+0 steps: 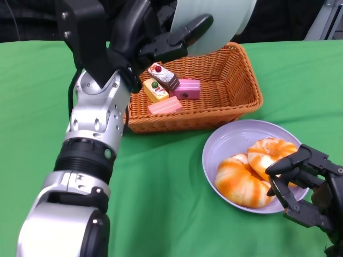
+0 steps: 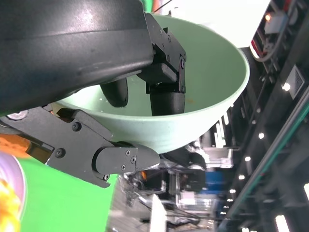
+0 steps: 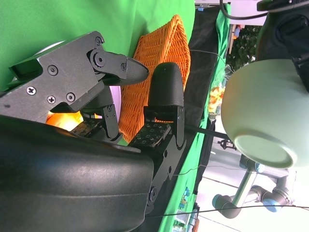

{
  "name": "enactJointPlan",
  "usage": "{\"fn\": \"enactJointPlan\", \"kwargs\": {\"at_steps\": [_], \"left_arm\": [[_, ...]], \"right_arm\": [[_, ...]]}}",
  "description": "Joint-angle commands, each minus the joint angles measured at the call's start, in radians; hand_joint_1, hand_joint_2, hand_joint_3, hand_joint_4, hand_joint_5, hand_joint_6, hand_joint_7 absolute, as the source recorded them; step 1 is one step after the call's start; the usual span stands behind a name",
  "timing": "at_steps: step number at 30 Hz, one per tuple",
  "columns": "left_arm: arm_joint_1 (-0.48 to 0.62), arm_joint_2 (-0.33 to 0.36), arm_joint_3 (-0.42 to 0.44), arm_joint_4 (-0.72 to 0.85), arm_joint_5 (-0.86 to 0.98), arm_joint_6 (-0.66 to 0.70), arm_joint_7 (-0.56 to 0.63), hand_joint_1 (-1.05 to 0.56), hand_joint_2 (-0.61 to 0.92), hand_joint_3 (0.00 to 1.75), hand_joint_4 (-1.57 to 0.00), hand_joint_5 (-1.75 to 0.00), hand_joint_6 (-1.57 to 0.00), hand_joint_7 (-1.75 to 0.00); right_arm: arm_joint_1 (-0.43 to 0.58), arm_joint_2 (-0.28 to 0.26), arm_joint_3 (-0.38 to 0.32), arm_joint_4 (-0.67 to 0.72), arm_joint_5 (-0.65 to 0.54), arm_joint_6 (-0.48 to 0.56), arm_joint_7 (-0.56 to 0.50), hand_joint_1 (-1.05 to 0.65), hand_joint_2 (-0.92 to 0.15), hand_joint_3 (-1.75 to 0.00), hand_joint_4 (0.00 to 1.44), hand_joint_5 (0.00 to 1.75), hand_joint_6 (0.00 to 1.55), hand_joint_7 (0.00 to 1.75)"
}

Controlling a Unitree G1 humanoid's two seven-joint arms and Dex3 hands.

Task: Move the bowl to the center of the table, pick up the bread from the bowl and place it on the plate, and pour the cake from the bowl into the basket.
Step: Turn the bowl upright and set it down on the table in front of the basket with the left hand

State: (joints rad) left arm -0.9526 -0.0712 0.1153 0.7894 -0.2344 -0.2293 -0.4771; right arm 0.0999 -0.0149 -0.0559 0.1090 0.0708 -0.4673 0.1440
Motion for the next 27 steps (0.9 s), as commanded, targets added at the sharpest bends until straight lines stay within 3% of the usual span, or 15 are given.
{"fn": "enactJointPlan", "kwargs": {"at_steps": [1, 12, 18, 27], "left_arm": [[0.01, 0.04, -0.022, -0.016, 0.047, -0.088, 0.003, -0.26, 0.78, 0.71, -0.72, -1.75, -0.6, -1.6], [0.038, 0.117, -0.072, 0.038, 0.167, -0.327, 0.011, -0.24, 0.71, 0.88, -0.78, -1.75, -0.66, -1.51], [0.048, 0.164, -0.097, 0.082, 0.241, -0.476, 0.044, -0.24, 0.76, 0.78, -0.78, -1.75, -0.68, -1.42], [0.053, 0.245, -0.145, 0.148, 0.374, -0.699, 0.13, -0.25, 0.77, 0.73, -0.78, -1.75, -0.65, -1.47]], "right_arm": [[0.005, -0.007, -0.006, -0.004, 0.008, -0.003, -0.004, -0.18, -0.61, -0.74, 0.78, 1.46, 0.74, 1.14], [0.01, -0.009, -0.008, -0.017, 0.01, 0.011, -0.006, -0.17, -0.64, -0.69, 0.77, 1.46, 0.74, 1.14], [0.014, -0.015, -0.01, -0.019, 0.011, 0.007, -0.002, -0.18, -0.63, -0.7, 0.76, 1.47, 0.74, 1.15], [0.017, -0.015, -0.01, -0.022, 0.017, 0.014, 0.003, -0.17, -0.61, -0.73, 0.77, 1.47, 0.74, 1.15]]}}
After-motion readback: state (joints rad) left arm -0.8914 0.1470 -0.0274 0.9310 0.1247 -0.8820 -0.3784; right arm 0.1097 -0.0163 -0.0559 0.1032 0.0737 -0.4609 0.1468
